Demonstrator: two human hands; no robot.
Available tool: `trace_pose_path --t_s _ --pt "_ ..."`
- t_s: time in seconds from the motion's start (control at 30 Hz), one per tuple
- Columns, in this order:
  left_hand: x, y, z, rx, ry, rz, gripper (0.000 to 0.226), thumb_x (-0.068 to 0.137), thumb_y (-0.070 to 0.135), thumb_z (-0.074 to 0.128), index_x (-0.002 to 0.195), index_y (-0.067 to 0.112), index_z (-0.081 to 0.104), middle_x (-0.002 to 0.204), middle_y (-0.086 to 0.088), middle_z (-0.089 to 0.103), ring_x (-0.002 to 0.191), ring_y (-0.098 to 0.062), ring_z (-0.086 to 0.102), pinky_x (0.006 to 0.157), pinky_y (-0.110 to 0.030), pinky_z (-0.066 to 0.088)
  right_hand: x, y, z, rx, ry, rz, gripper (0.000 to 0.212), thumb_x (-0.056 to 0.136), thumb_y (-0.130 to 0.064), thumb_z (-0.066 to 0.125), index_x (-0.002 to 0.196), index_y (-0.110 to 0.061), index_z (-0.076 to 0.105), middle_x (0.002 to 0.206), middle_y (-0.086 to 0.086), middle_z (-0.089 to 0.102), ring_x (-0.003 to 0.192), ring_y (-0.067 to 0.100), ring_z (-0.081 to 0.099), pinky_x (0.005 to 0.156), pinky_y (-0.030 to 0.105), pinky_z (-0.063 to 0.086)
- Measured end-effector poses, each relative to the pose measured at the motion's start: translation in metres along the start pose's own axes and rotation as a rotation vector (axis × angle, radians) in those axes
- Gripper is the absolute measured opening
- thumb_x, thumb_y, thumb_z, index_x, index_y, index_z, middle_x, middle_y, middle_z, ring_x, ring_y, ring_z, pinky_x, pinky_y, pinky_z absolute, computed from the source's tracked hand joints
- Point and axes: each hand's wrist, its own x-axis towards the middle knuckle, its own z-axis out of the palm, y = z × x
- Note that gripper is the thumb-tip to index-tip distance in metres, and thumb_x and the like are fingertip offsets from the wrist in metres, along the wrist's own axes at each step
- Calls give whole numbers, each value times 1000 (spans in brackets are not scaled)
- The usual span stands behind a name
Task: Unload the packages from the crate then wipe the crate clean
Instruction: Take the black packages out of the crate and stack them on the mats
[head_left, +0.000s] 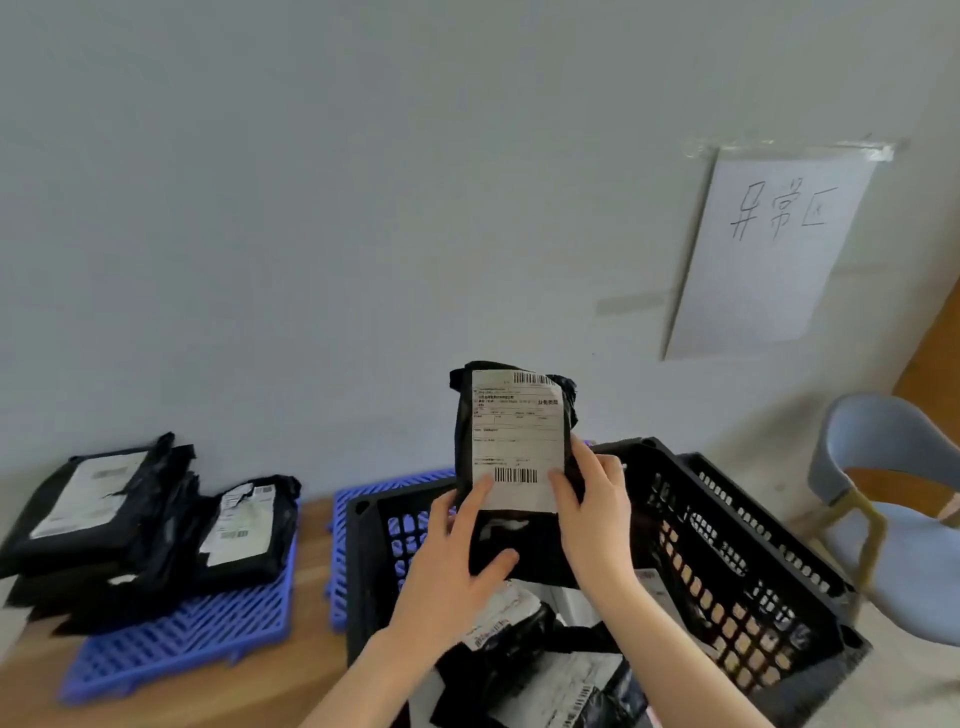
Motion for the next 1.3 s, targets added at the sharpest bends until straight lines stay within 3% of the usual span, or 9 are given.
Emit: trace_pose_path --t_s 0.1,0.23,0.4,0.6,0.7,0.9,1.0,1.2,1.3 --pt "-12 -7 -26 -41 55 -65 85 83 51 66 139 68 3 152 15 12 134 -9 34 107 -24 37 -8 -26 26 104 -49 -2 48 96 -15 54 141 -29 43 112 -5 47 98 3 50 73 2 42" --pt "-19 -28 -63 -8 139 -130 94 78 45 74 135 70 4 151 11 14 139 -12 28 110 -28 32 -13 -51 64 165 -123 -32 62 91 -19 61 144 -38 33 124 -7 52 113 9 50 93 27 47" --pt "-17 -83 -106 6 227 -200 94 74 44 77 136 66 10 146 11 19 131 -6 35 106 -26 37 -14 -68 127 136 -285 -118 71 87 -16 65 143 -43 30 128 -18 49 117 -3 45 83 5 38" --pt "0 -170 -158 -62 278 -258 86 75 31 80 126 65 20 135 15 25 114 4 39 98 -11 40 -7 -90 232 47 -484 -136 83 82 -12 65 140 -53 21 126 -22 47 116 -2 45 89 14 43" --pt "7 -220 -180 -50 286 -314 82 77 27 79 133 56 26 134 13 26 112 4 40 86 3 34 -7 -90 289 -48 -616 -172 84 77 -13 65 141 -50 24 137 -21 37 124 3 40 92 17 46" --pt "4 -300 -198 -12 179 -408 79 80 25 77 141 44 31 144 11 19 131 -11 42 102 -18 40 -22 -68 373 -238 -825 -130 90 77 -17 68 148 -42 18 155 -10 5 144 14 12 113 34 33" --pt "2 -330 -199 7 122 -436 77 81 28 76 142 41 32 156 9 4 137 -14 38 108 -25 39 -30 -54 404 -249 -841 -79 90 78 -11 67 149 -39 19 156 -13 -5 145 15 10 114 31 32" --pt "-2 -380 -191 59 20 -488 73 85 33 72 145 33 31 155 13 -15 146 -12 21 113 -21 28 -43 -26 453 -278 -885 -35 88 80 -6 66 149 -34 19 154 -14 -11 143 11 18 107 13 31" --pt "-2 -397 -183 83 -42 -525 75 87 33 69 149 31 26 153 15 -28 146 -12 21 113 -21 28 -49 -10 474 -302 -903 -23 89 81 -5 64 150 -33 16 154 -10 -21 146 11 10 105 8 24"
